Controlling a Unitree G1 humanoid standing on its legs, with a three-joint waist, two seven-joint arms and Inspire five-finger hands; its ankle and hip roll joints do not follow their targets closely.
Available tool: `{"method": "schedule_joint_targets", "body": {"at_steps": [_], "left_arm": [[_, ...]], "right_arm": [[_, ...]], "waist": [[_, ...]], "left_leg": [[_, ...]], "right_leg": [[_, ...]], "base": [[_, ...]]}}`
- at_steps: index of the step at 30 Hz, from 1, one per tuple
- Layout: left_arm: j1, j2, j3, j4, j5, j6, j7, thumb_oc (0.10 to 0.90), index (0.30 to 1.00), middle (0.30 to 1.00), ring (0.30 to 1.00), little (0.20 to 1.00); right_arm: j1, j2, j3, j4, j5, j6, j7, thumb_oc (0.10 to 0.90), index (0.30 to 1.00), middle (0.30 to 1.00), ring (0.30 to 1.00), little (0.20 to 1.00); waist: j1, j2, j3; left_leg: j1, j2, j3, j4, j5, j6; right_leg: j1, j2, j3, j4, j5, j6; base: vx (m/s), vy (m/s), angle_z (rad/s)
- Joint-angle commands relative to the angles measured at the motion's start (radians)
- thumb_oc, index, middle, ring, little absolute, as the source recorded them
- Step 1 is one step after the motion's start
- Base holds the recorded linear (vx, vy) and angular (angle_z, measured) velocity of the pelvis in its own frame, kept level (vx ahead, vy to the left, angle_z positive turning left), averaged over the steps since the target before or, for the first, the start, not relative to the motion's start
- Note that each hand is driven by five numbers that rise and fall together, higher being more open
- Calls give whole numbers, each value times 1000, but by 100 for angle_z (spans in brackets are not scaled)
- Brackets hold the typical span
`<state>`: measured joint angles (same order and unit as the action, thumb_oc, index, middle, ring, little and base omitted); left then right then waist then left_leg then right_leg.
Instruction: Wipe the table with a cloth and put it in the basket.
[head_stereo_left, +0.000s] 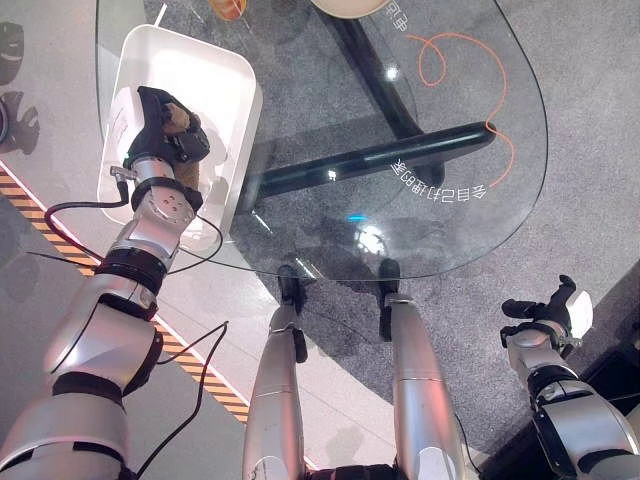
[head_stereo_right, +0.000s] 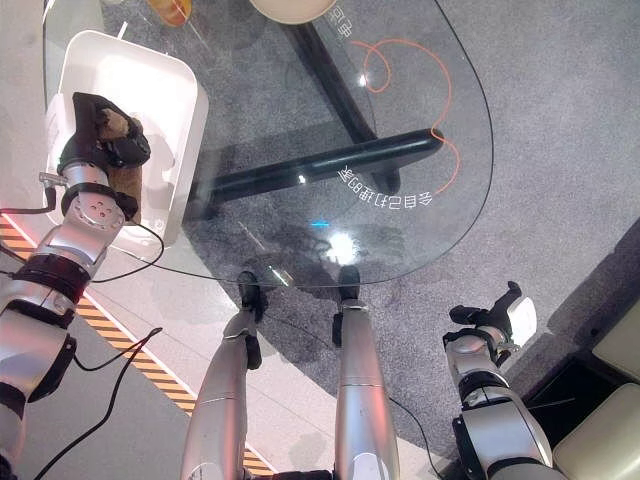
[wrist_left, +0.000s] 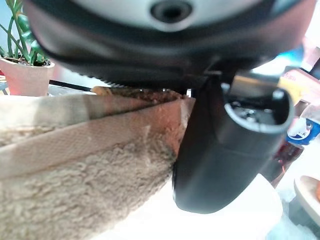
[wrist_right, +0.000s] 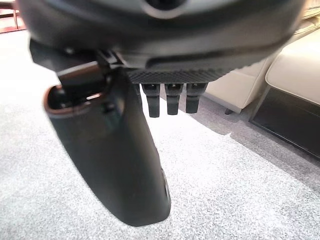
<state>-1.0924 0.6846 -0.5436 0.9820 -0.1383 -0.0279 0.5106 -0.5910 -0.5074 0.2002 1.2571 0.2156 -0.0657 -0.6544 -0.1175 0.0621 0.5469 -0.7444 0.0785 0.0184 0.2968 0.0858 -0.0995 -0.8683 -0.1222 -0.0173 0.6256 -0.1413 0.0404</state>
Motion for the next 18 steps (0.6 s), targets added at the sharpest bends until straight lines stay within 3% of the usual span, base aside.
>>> {"method": "schedule_joint_targets", "body": {"at_steps": [1, 16, 17, 18], "left_arm": [[-132, 86, 44, 30, 63, -43, 52, 100, 300, 300, 300, 200], [-151, 72, 25, 41, 61, -47, 56, 100, 300, 300, 300, 200], [-153, 71, 25, 44, 62, -48, 57, 141, 335, 335, 335, 241], [-156, 71, 22, 45, 55, -45, 56, 663, 782, 782, 782, 763]], "right_arm": [[18, -45, 13, 2, -9, 7, -48, 800, 900, 900, 900, 900], [23, -42, 12, 7, 0, -3, -46, 800, 900, 900, 900, 900], [22, -43, 14, 7, 1, -3, -45, 800, 900, 900, 900, 900], [21, -43, 15, 8, 0, -2, -44, 800, 900, 900, 900, 900]], "waist": [[-8, -8, -27], [-13, -22, -27], [-13, -23, -27], [-13, -22, -27]], "left_leg": [[2, -64, 91, 122, -132, 85], [-39, -64, 83, 142, -139, 89], [-41, -64, 82, 144, -139, 89], [-44, -64, 81, 150, -141, 90]], "right_leg": [[39, 97, -15, -133, 87, -17], [5, 105, -12, -133, 96, -17], [3, 105, -12, -131, 96, -18], [0, 106, -10, -126, 94, -18]], "base": [[0, 0, 0], [0, 0, 0], [0, 0, 0], [0, 0, 0]]}}
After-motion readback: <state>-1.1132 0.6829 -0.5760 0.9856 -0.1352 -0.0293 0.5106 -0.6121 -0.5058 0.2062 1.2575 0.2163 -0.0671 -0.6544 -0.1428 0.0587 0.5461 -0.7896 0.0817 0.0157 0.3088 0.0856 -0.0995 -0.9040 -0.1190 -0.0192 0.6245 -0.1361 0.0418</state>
